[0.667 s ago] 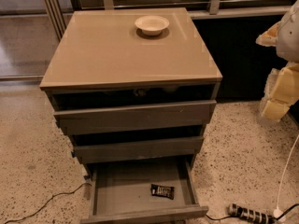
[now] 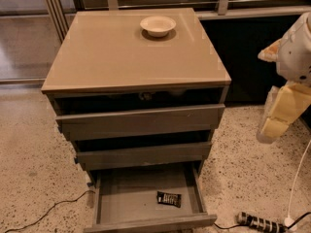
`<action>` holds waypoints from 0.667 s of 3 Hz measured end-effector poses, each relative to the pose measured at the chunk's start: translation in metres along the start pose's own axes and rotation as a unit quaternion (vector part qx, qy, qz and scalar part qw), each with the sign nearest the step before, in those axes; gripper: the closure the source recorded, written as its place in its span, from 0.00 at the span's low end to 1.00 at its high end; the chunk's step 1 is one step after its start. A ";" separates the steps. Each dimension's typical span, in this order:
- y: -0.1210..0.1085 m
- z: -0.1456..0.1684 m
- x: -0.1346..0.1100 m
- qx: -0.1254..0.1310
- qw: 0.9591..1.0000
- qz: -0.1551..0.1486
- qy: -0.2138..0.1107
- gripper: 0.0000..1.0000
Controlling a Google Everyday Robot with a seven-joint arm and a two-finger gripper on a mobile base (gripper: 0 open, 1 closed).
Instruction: Pick rxbar chocolate from bottom drawer and place on counter
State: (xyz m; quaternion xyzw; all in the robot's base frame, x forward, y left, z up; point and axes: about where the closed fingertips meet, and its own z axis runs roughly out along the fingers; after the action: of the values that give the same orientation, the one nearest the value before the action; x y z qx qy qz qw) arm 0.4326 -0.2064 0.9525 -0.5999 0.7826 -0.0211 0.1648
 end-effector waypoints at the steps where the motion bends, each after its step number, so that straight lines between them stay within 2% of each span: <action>1: 0.017 0.027 0.004 -0.015 1.000 0.010 -0.007 0.00; 2: 0.038 0.058 0.006 -0.027 0.999 0.012 -0.013 0.00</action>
Offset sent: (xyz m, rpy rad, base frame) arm -0.0342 0.0235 -0.1162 0.0659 0.0872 0.0003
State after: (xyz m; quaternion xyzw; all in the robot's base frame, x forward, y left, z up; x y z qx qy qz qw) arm 0.4121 -0.1921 0.8871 -0.5951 0.7877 0.0099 0.1591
